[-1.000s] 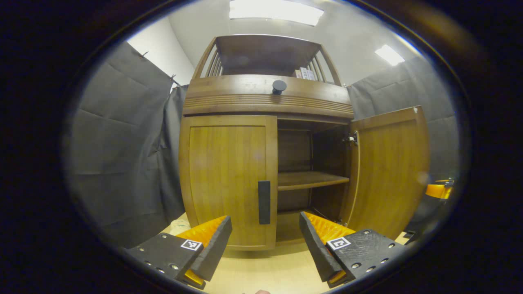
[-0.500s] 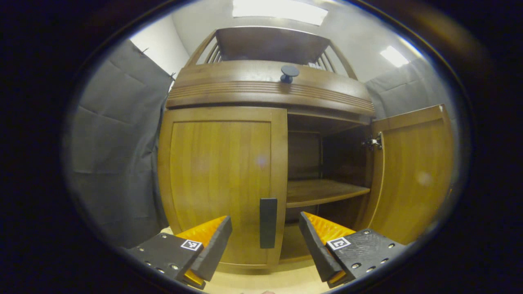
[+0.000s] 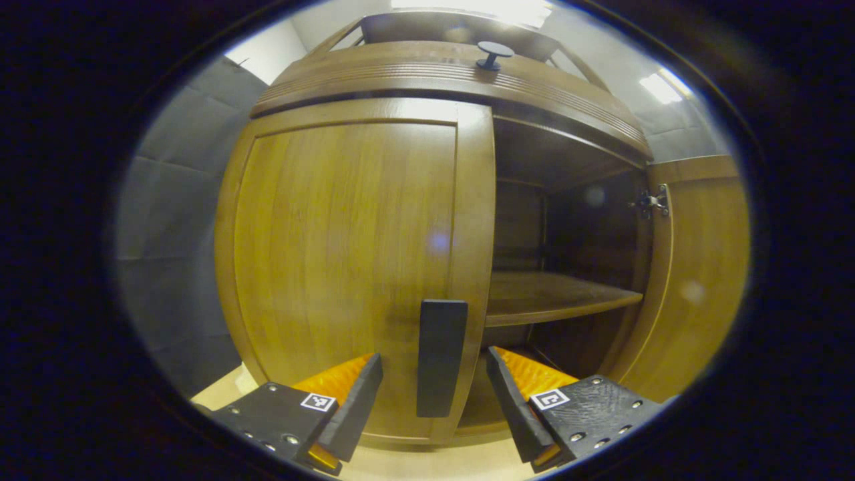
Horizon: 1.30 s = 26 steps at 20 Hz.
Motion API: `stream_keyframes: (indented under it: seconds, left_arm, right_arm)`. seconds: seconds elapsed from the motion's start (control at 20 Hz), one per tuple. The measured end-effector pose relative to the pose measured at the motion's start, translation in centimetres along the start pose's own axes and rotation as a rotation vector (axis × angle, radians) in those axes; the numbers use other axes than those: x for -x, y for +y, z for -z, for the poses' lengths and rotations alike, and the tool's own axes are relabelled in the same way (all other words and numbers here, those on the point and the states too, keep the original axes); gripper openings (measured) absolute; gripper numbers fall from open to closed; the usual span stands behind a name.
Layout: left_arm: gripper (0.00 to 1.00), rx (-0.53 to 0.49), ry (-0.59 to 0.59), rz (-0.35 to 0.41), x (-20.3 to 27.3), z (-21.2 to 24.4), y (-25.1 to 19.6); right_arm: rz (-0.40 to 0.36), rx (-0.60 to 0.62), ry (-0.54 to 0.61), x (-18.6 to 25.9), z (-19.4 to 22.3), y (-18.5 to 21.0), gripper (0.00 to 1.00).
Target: Open the right door of the double-door shoe cabinet with the right hand, and open the left door with the left hand.
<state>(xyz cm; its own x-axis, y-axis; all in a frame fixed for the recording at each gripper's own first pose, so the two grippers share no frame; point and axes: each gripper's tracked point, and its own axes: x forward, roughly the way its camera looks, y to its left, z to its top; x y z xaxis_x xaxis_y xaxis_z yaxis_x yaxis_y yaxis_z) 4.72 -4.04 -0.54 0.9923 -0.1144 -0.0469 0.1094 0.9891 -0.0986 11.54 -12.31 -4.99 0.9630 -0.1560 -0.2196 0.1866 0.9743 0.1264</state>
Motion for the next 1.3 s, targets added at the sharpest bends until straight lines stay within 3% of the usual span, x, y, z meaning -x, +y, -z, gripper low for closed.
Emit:
stream_keyframes:
  seconds: [0.05, 0.1, 0.2, 0.25, 0.35, 0.4, 0.75, 0.8, 0.95, 1.3]
  left_arm:
    - [0.96, -0.001, 0.005, 0.005, -0.9, 1.1, -0.2]
    - [0.84, -0.013, 0.009, -0.035, -1.4, 1.2, 0.6]
    - [0.59, -0.033, 0.022, -0.042, -2.0, 1.8, 0.8]
    - [0.41, -0.035, 0.02, -0.012, -2.3, 1.9, 0.3]
    - [0.26, -0.084, 0.017, -0.016, -2.3, 1.7, -0.1]
    - [0.3, -0.119, 0.02, -0.016, -2.4, 1.8, -0.1]
    - [0.24, -0.077, 0.031, 0.022, 0.2, 1.8, -0.1]
    - [0.15, -0.075, 0.035, 0.026, 0.8, 1.7, 0.0]
    - [0.24, -0.063, 0.049, 0.039, 2.6, 1.8, 0.5]
    - [0.2, -0.049, 0.056, 0.05, 7.1, 1.9, 1.8]
  right_arm:
    - [0.008, 0.0, 0.01, 0.0, 0.3, -0.2, 0.96]
    - [0.015, -0.003, 0.021, -0.2, 0.5, -0.4, 0.96]
    - [0.022, -0.008, 0.032, -0.2, 0.7, -0.4, 0.95]
    - [0.022, -0.009, 0.033, -0.1, 0.7, -0.5, 0.92]
    - [0.027, -0.01, 0.036, -0.1, 0.7, -0.6, 0.95]
    - [0.029, -0.023, 0.044, 0.0, 0.9, -0.6, 0.95]
    - [0.008, -0.064, 0.04, -0.1, 1.4, 0.1, 0.95]
    - [0.003, -0.068, 0.038, -0.1, 1.5, 0.3, 0.95]
    - [-0.002, -0.063, 0.036, 0.4, 1.5, 1.1, 0.95]
    - [-0.05, -0.071, 0.059, 1.1, 2.7, 3.3, 0.95]
